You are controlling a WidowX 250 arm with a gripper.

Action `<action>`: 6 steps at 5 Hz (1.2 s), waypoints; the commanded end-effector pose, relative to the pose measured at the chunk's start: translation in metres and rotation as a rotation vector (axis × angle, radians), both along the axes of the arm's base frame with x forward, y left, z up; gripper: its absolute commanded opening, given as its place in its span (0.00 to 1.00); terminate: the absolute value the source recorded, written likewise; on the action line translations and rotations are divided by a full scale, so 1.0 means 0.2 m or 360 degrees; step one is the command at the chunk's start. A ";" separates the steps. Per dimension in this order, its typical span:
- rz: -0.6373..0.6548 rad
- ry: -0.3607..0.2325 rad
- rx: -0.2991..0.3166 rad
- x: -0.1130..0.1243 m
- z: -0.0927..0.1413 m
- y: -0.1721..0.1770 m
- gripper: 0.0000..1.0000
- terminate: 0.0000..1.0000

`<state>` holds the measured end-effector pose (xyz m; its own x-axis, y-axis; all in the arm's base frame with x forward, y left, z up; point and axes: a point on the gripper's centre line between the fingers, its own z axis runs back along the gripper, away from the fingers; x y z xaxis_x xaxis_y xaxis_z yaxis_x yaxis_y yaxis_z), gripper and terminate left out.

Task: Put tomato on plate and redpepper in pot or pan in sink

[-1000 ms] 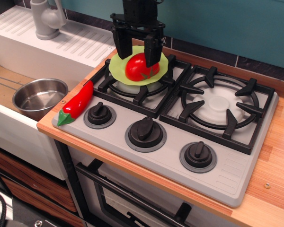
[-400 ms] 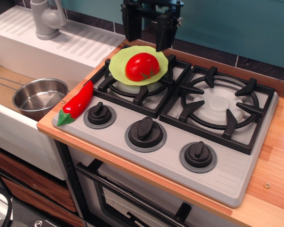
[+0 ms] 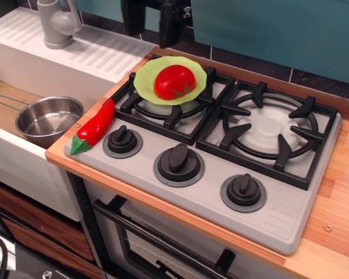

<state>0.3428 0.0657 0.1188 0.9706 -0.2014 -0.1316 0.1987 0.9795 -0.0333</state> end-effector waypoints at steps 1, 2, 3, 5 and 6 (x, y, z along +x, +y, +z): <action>-0.0014 -0.0136 0.0027 0.03 0.14 -0.01 1.00 0.00; -0.0141 -0.0257 0.0010 -0.06 0.11 0.04 1.00 0.00; -0.0293 -0.0342 0.0066 -0.16 0.14 0.15 1.00 0.00; -0.0420 -0.0444 0.0069 -0.22 0.13 0.26 1.00 0.00; -0.0212 -0.0365 0.0084 -0.26 0.09 0.28 1.00 0.00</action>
